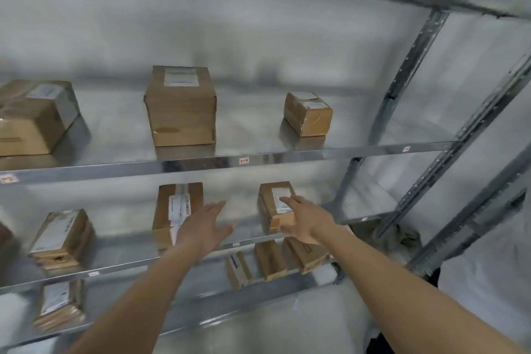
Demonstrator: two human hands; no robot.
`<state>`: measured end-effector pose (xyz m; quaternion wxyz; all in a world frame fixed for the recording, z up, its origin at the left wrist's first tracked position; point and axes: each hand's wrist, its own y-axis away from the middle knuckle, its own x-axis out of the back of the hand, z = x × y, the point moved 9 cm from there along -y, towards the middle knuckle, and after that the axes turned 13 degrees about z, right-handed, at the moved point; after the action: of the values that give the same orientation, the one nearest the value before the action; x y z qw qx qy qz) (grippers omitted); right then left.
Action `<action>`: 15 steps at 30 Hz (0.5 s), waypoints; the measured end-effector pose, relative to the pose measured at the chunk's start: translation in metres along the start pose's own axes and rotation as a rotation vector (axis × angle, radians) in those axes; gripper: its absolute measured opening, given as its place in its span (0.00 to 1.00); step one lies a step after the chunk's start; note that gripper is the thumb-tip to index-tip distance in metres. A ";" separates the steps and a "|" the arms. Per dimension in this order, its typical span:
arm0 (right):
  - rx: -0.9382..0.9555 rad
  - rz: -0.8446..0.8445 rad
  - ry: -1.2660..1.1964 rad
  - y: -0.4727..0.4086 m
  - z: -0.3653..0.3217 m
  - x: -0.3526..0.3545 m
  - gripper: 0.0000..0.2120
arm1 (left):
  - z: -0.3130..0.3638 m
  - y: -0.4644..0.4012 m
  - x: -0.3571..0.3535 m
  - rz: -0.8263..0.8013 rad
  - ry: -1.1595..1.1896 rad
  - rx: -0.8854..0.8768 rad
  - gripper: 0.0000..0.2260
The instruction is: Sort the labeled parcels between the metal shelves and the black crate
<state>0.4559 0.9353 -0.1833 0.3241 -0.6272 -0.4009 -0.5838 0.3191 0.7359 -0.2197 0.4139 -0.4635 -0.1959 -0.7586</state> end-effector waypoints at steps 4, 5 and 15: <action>0.018 -0.075 -0.038 -0.026 0.020 -0.063 0.36 | -0.018 -0.004 -0.048 -0.006 0.036 0.073 0.30; 0.012 -0.108 -0.072 -0.031 0.024 -0.083 0.35 | -0.023 -0.002 -0.063 -0.006 0.027 0.083 0.30; 0.049 -0.451 -0.355 -0.061 0.050 -0.356 0.35 | -0.126 0.030 -0.271 -0.190 0.039 0.345 0.31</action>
<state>0.4265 0.9631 -0.5456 0.1258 -0.6066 -0.5948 -0.5122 0.3366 0.7537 -0.5192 0.4175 -0.3504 -0.3581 -0.7581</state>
